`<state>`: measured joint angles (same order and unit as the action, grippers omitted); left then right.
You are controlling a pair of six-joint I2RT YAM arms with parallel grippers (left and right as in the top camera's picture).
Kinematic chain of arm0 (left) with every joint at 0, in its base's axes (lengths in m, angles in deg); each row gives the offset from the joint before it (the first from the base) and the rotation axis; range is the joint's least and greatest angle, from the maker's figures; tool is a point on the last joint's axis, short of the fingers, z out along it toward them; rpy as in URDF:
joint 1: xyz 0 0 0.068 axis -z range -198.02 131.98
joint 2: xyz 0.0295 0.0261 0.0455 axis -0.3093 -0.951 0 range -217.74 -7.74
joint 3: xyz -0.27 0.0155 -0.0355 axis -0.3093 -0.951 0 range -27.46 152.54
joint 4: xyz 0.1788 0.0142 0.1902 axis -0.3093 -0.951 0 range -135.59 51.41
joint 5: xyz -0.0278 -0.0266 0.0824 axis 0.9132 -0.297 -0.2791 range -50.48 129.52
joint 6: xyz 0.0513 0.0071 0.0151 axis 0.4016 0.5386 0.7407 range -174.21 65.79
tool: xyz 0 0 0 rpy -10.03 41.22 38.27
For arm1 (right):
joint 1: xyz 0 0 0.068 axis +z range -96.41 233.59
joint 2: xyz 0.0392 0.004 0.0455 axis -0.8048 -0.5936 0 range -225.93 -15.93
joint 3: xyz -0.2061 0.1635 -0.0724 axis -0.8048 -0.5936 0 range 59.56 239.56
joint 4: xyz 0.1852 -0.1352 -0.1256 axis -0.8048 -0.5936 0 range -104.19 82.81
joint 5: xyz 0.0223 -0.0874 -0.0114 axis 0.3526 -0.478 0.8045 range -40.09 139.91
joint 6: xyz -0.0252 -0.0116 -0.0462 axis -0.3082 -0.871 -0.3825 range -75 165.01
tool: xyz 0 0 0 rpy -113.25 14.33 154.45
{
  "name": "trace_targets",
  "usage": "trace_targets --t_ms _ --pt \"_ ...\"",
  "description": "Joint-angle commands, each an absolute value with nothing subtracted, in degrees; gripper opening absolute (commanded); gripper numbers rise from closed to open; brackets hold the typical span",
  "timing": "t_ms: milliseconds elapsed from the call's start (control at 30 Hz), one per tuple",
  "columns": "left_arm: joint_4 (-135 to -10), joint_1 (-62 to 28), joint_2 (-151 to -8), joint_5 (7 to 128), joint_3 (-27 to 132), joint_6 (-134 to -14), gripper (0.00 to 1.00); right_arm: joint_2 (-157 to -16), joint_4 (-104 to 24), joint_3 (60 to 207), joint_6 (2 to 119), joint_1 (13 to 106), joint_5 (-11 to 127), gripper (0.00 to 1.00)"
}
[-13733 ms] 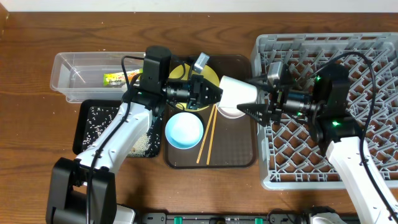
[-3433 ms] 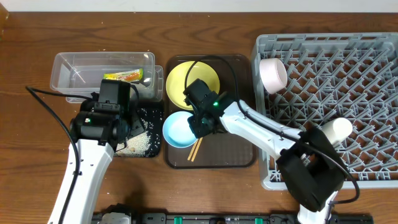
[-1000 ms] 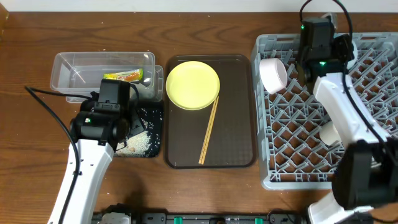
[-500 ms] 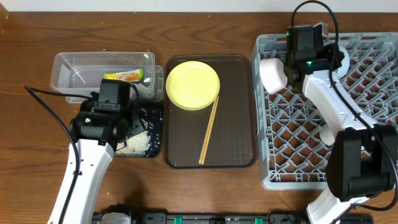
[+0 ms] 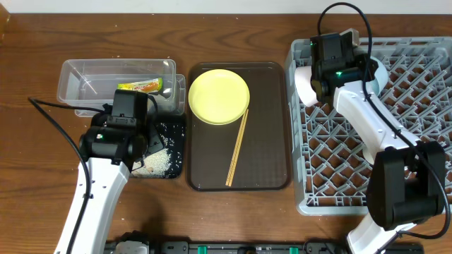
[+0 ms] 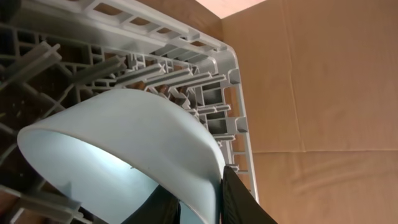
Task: Sort waste into correct bins and load items into the dishwasher rack
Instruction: 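Grasp the light-blue bowl with the right gripper and place it in the rack, then reach the right gripper to the yellow plate and grasp its rim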
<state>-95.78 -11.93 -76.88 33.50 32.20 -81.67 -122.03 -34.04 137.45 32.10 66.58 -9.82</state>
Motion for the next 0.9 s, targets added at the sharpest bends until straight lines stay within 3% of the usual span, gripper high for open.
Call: trace_targets --t_ms 0,167,267,367,633,867 --pt "-96.0 -12.2 -77.1 32.6 31.9 -82.6 0.65 -122.5 -36.4 137.5 37.0 67.9 -4.7 0.20" --pt "-96.0 -12.2 -77.1 32.6 31.9 -82.6 0.65 -120.7 -41.8 137.5 44.4 67.9 -3.5 0.31" --pt "-96.0 -12.2 -77.1 32.6 31.9 -82.6 0.65 -118.4 -43.0 137.5 44.4 67.9 1.1 0.51" --pt "-96.0 -12.2 -77.1 32.6 31.9 -82.6 0.65 -115.1 -43.5 137.5 44.4 67.9 6.2 0.60" --pt "-96.0 -12.2 -77.1 32.6 31.9 -82.6 0.65 -106.1 -44.2 137.5 45.8 67.8 20.3 0.72" --pt "-96.0 -12.2 -77.1 32.6 31.9 -82.6 0.65 -103.5 -44.9 137.5 46.3 68.8 59.1 0.70"
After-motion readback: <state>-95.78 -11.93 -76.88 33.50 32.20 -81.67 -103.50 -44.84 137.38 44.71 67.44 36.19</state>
